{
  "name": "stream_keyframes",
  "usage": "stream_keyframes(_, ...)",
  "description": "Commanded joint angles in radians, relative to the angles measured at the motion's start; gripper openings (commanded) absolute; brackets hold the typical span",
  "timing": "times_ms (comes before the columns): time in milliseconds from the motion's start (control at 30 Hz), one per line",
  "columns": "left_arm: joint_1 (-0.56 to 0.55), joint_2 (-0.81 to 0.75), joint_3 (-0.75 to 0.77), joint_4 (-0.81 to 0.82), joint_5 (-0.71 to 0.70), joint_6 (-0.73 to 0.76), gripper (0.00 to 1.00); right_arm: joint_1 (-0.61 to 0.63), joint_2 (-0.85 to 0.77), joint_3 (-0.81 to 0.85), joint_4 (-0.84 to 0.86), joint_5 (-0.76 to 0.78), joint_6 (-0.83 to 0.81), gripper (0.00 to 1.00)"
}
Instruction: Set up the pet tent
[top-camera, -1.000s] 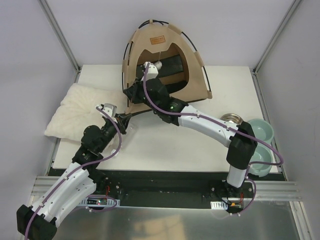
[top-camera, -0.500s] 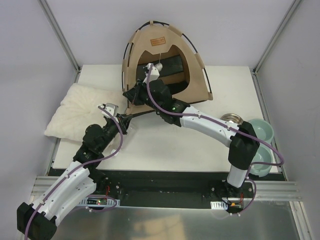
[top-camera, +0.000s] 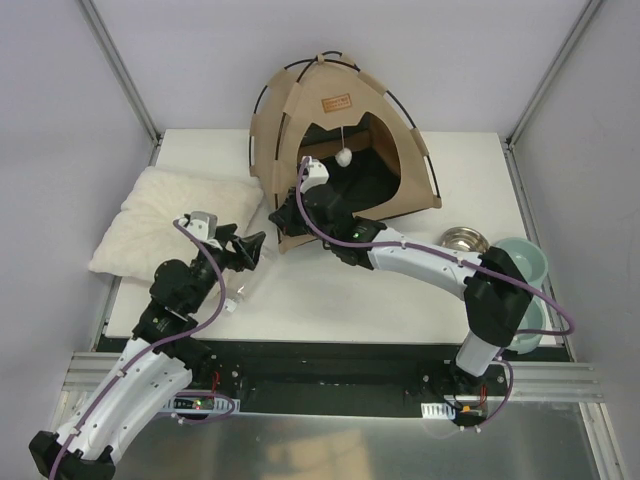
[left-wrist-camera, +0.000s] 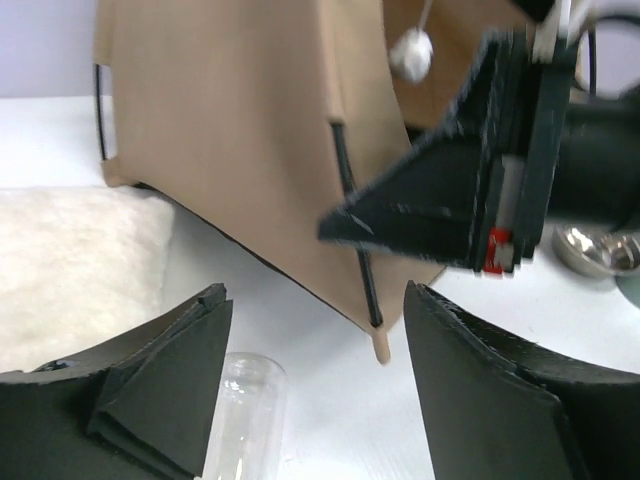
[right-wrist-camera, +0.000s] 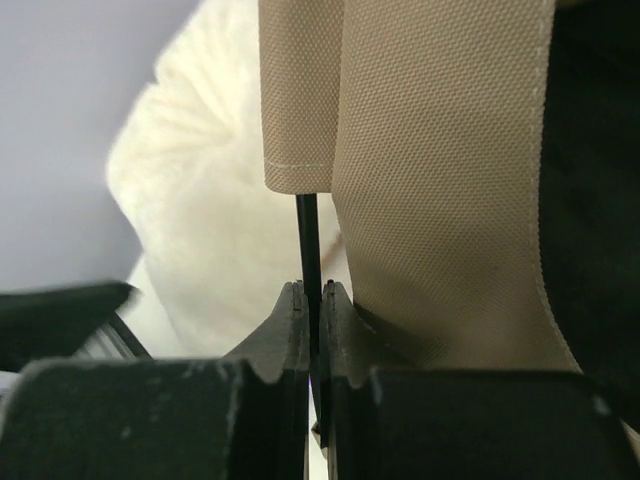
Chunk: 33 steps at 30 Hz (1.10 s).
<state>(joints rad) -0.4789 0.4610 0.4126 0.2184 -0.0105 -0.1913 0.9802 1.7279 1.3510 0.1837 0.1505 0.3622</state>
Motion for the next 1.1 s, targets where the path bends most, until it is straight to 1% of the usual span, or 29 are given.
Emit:
stream_keyframes(0,-0.006,-0.051,0.051,-0.04,-0.106,-0.017,0.74,-0.003,-0.103,-0.099,-0.016,0.046,-0.031,0.0)
stream_keyframes(100,-0.006,-0.029,0.08,-0.045,-0.146,-0.057,0.8,-0.003,-0.137,-0.174,-0.032,0.067,-0.039,0.0)
stream_keyframes(133,-0.006,-0.01,0.095,-0.045,-0.147,-0.069,0.81,-0.003,-0.148,-0.193,-0.042,0.07,-0.039,0.0)
stream_keyframes(167,-0.006,0.011,0.109,-0.047,-0.144,-0.082,0.81,-0.003,-0.159,-0.211,-0.053,0.07,-0.037,0.02)
stream_keyframes(200,-0.006,0.046,0.127,-0.048,-0.138,-0.098,0.81,-0.002,-0.172,-0.226,-0.067,0.076,-0.039,0.07)
stream_keyframes(233,-0.006,0.077,0.147,-0.05,-0.131,-0.111,0.81,-0.002,-0.188,-0.245,-0.079,0.075,-0.036,0.19)
stream_keyframes(267,-0.006,0.105,0.164,-0.056,-0.128,-0.128,0.81,-0.003,-0.2,-0.266,-0.09,0.075,-0.037,0.27)
stream_keyframes(367,-0.006,0.191,0.225,-0.083,-0.092,-0.16,0.81,-0.002,-0.252,-0.303,-0.131,0.092,-0.037,0.46)
stream_keyframes(433,-0.006,0.238,0.262,-0.097,-0.039,-0.165,0.81,-0.002,-0.3,-0.329,-0.176,0.122,-0.028,0.56)
stream_keyframes(500,-0.006,0.286,0.298,-0.103,0.009,-0.168,0.81,-0.002,-0.344,-0.343,-0.249,0.162,-0.016,0.61)
stream_keyframes(633,-0.006,0.353,0.334,-0.105,0.102,-0.168,0.8,-0.003,-0.447,-0.363,-0.381,0.233,0.001,0.7)
stream_keyframes(700,-0.006,0.384,0.347,-0.103,0.142,-0.169,0.8,-0.003,-0.523,-0.374,-0.435,0.265,0.003,0.72)
stream_keyframes(767,-0.006,0.41,0.353,-0.085,0.216,-0.171,0.8,-0.011,-0.588,-0.38,-0.481,0.309,0.003,0.75)
stream_keyframes(900,-0.007,0.49,0.37,-0.045,0.366,-0.183,0.77,-0.063,-0.689,-0.362,-0.556,0.354,0.006,0.76)
stream_keyframes(1000,-0.018,0.545,0.374,-0.025,0.394,-0.175,0.75,-0.115,-0.728,-0.337,-0.602,0.347,0.026,0.76)
stream_keyframes(1067,-0.033,0.574,0.367,0.001,0.386,-0.151,0.76,-0.135,-0.74,-0.323,-0.627,0.337,0.04,0.76)
